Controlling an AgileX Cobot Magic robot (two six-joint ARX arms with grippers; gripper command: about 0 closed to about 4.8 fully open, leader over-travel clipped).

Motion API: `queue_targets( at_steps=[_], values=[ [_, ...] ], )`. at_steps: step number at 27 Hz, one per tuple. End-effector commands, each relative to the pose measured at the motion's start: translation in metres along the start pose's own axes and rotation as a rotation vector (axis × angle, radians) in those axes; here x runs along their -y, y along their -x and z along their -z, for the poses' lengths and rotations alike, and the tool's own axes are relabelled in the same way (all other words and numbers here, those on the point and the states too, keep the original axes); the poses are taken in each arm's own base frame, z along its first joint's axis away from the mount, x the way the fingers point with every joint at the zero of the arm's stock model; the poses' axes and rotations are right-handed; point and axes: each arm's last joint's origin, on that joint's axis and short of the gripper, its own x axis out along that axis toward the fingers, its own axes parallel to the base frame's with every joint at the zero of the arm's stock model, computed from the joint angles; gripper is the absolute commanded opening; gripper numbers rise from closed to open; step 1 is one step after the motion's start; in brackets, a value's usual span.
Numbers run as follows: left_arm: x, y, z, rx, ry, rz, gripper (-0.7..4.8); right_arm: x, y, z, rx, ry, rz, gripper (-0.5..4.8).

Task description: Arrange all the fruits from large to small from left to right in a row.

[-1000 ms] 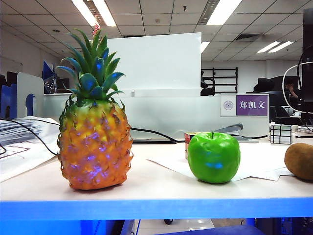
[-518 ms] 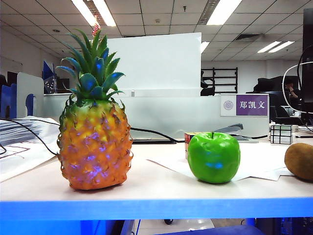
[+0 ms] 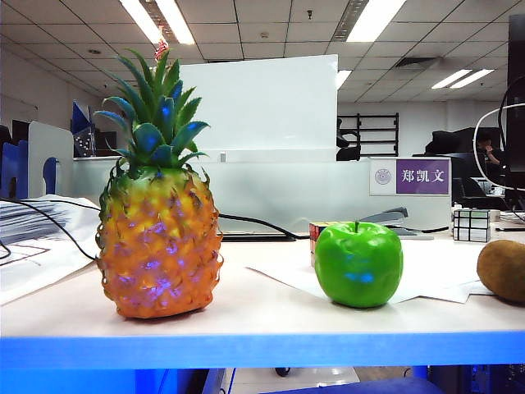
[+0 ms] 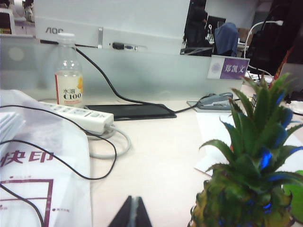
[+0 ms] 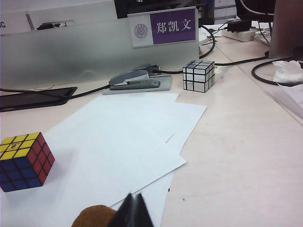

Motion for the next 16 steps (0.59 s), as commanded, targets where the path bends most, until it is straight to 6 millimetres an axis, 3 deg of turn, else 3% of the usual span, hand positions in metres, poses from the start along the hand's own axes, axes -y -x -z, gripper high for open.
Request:
queue_targets(
  at_steps=[1, 5, 16],
  values=[
    [-0.0006, 0.0003, 0.0049, -0.05, 0.016, -0.01, -0.05, -0.0001, 0.0, -0.0005, 0.01, -0.004, -0.002, -0.01],
    [-0.0041, 0.0011, 0.0124, -0.117, 0.043, -0.119, -0.06, -0.0001, 0.0, -0.0005, 0.01, -0.004, -0.002, -0.01],
    [-0.0098, 0.0023, 0.0118, -0.104, -0.005, -0.318, -0.06, -0.0001, 0.0, -0.0005, 0.011, -0.004, -0.002, -0.01]
  ],
)
